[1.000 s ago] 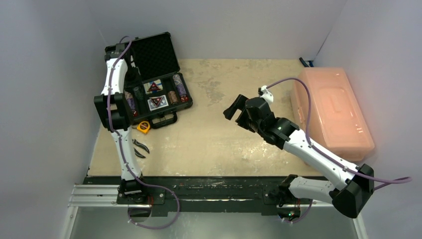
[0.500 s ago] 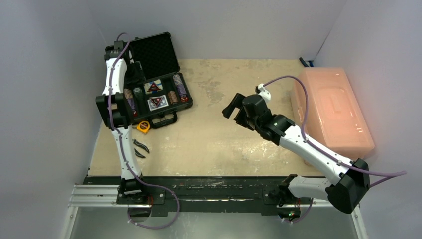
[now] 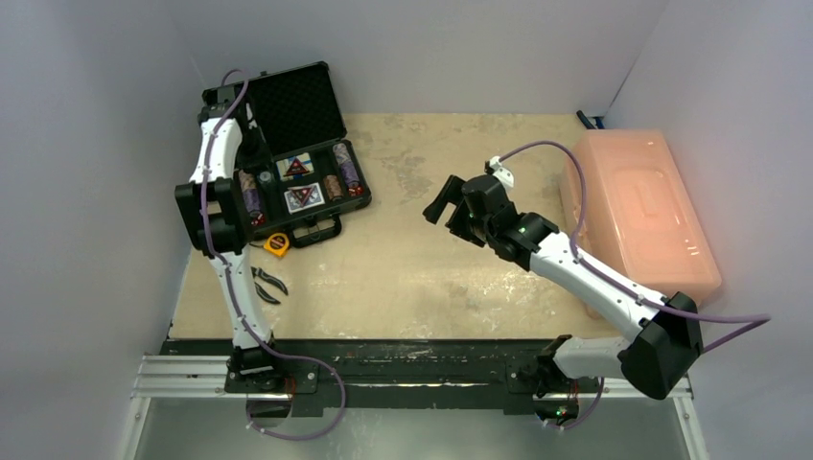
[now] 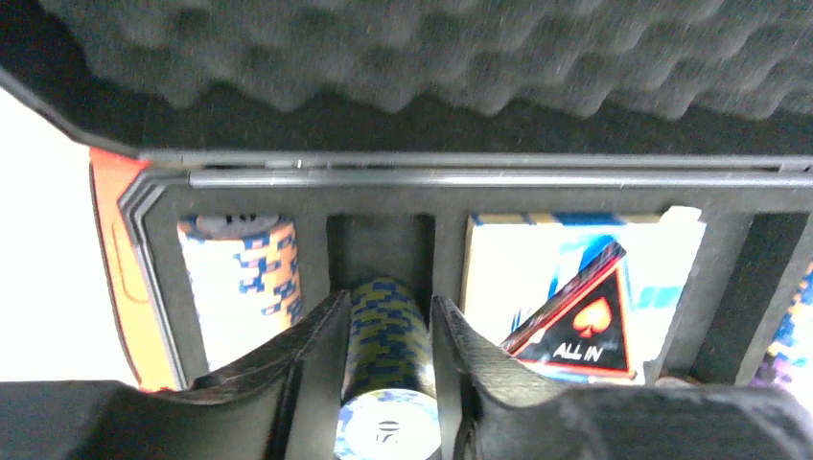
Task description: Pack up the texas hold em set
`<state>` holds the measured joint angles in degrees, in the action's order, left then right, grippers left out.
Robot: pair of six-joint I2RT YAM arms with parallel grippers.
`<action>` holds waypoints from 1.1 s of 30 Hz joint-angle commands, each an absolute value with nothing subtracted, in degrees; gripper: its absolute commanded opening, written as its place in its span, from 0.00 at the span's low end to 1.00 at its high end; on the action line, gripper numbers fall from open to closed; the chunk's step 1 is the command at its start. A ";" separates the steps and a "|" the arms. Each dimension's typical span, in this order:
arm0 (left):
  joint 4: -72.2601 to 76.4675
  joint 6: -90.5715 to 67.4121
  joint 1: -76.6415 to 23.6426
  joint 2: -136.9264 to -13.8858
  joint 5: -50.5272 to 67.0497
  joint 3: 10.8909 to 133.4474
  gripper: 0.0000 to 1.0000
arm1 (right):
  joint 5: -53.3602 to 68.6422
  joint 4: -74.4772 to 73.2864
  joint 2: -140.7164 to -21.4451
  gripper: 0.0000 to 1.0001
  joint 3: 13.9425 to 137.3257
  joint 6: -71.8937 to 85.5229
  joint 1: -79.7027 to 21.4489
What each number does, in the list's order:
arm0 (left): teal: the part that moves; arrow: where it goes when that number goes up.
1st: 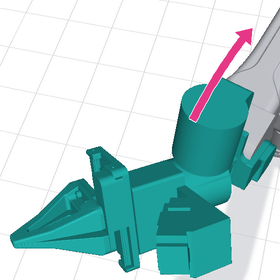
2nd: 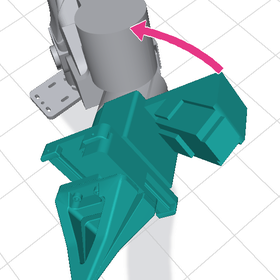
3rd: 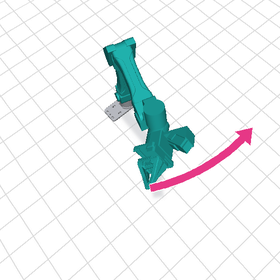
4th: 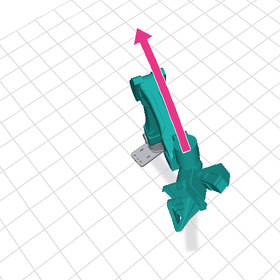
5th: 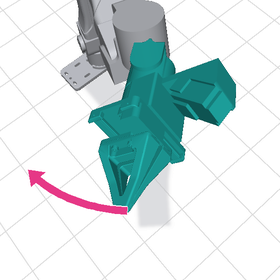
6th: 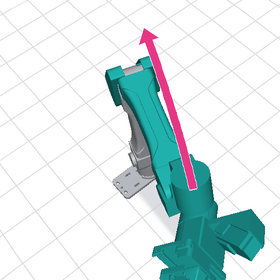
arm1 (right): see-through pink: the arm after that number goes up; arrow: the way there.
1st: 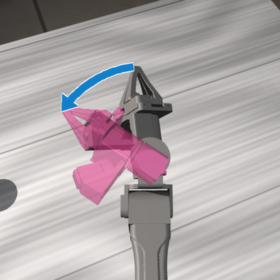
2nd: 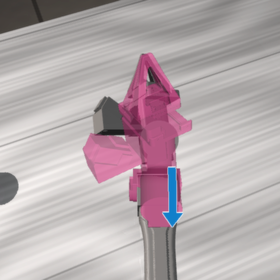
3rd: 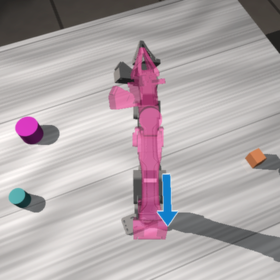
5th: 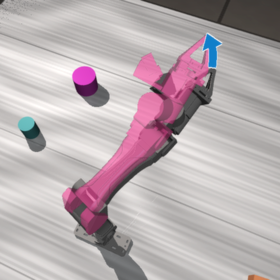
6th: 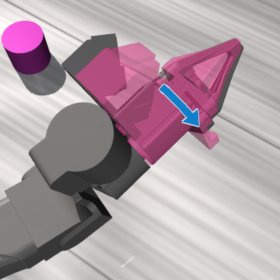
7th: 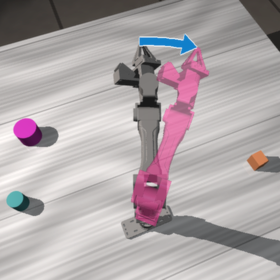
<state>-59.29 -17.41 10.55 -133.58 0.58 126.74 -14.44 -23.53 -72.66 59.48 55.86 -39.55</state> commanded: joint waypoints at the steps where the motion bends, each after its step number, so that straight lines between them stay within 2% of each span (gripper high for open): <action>1: -57.65 -19.71 11.05 -126.45 3.68 121.56 0.27 | -12.68 -21.53 -72.05 0.99 61.84 55.41 -39.29; 4: -56.29 -20.24 10.96 -123.09 4.00 116.38 0.22 | -12.23 -21.45 -70.73 0.99 61.12 55.68 -39.35; 12: -51.89 -20.61 10.83 -114.94 2.61 103.17 0.19 | -12.39 -21.90 -66.52 0.99 59.04 55.97 -39.31; 20: -51.04 -20.74 10.13 -111.35 2.13 99.46 0.18 | -12.70 -23.14 -63.65 0.99 58.32 55.91 -39.31; 23: -51.06 -20.75 10.05 -109.58 1.86 98.83 0.24 | -13.23 -23.37 -62.75 0.99 58.00 55.73 -39.29; 27: -49.89 -21.02 9.72 -107.07 0.99 96.15 0.41 | -13.50 -23.47 -62.23 0.99 57.53 55.63 -39.32; 33: -47.01 -23.29 9.18 -101.56 -3.47 89.31 0.59 | -13.38 -23.71 -62.99 0.99 57.74 54.50 -39.30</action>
